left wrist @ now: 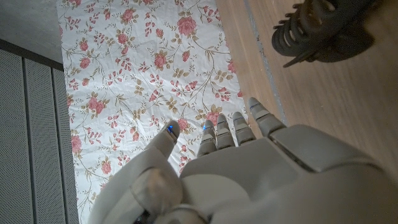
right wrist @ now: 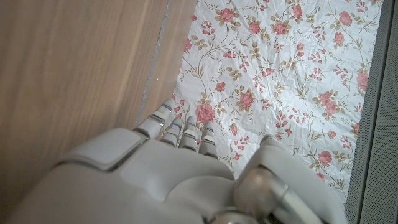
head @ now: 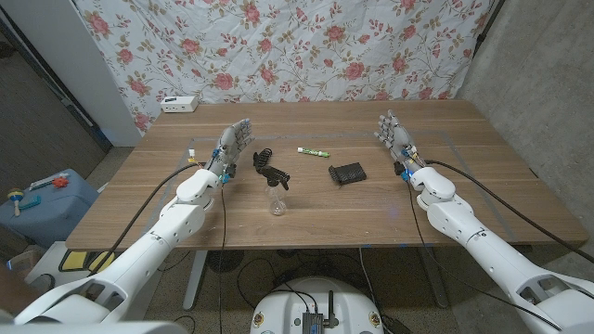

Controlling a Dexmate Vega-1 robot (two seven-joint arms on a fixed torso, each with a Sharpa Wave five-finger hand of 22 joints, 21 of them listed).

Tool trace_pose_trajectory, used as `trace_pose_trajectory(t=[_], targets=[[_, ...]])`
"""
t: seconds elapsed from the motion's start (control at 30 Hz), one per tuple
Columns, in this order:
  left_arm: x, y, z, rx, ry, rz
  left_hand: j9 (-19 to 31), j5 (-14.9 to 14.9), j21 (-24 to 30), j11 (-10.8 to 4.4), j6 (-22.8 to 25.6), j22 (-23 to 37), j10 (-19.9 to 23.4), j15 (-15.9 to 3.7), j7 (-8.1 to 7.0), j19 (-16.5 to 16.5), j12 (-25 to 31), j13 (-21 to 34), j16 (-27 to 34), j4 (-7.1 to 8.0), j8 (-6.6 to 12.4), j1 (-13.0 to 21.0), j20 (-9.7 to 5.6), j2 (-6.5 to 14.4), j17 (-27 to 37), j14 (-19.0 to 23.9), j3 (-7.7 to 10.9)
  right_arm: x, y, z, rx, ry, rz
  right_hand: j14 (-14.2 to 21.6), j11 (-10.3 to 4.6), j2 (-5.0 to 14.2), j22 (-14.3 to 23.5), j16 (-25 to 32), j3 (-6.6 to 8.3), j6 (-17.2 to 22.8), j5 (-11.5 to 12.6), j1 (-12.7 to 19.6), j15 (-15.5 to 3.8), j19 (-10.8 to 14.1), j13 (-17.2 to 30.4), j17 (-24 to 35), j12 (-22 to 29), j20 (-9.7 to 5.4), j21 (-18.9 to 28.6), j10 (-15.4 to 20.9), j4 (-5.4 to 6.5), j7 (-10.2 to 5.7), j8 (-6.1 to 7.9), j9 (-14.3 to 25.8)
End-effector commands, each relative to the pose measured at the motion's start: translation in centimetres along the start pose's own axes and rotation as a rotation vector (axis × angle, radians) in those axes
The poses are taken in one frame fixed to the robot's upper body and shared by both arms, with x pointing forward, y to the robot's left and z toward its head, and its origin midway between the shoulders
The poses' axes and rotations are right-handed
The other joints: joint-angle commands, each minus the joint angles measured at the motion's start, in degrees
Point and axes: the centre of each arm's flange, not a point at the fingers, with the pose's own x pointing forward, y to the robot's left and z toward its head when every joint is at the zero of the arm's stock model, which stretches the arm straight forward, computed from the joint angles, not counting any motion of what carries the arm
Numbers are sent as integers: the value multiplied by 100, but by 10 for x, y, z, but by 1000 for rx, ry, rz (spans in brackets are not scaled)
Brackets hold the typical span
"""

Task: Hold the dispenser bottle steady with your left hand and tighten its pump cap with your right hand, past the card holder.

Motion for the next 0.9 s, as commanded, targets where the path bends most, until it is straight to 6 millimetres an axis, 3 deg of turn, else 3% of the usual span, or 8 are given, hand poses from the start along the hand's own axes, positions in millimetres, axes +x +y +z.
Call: trace_pose_trajectory(t=[0.03, 0.5, 0.9], targets=[[-8, 14, 4, 24, 4, -5, 10, 26, 33, -11, 41, 30, 36, -17, -4, 25, 33, 17, 31, -23, 21, 65, 13, -9, 22, 41, 35, 1, 17, -5, -17, -25, -1, 4, -40, 12, 6, 34, 16, 42, 48, 34, -71, 60, 10, 10, 37, -228, 41, 12, 13, 4, 33, 29], [-9, 6, 11, 86, -1, -14, 8, 19, 20, -28, 10, 29, 25, -41, -51, 25, 16, 16, 17, -93, -2, 77, -3, -82, 21, 40, -1, 8, 18, -1, -72, -38, -21, 10, -53, 18, 4, 37, 29, 32, 62, 41, -97, 62, 8, 0, 43, -254, 42, 13, -4, 9, 34, 27], [-31, -16, 18, 149, 2, 5, 8, 21, 6, -64, -12, 30, 22, -85, -79, 12, 5, 16, 14, -101, -13, 27, -2, -157, 32, 37, -63, 10, 10, -6, -81, -42, -14, 14, -101, 26, 2, 37, 55, 48, 77, 75, -126, 82, 6, -15, 47, -288, 49, 14, -40, 19, 43, 25]])
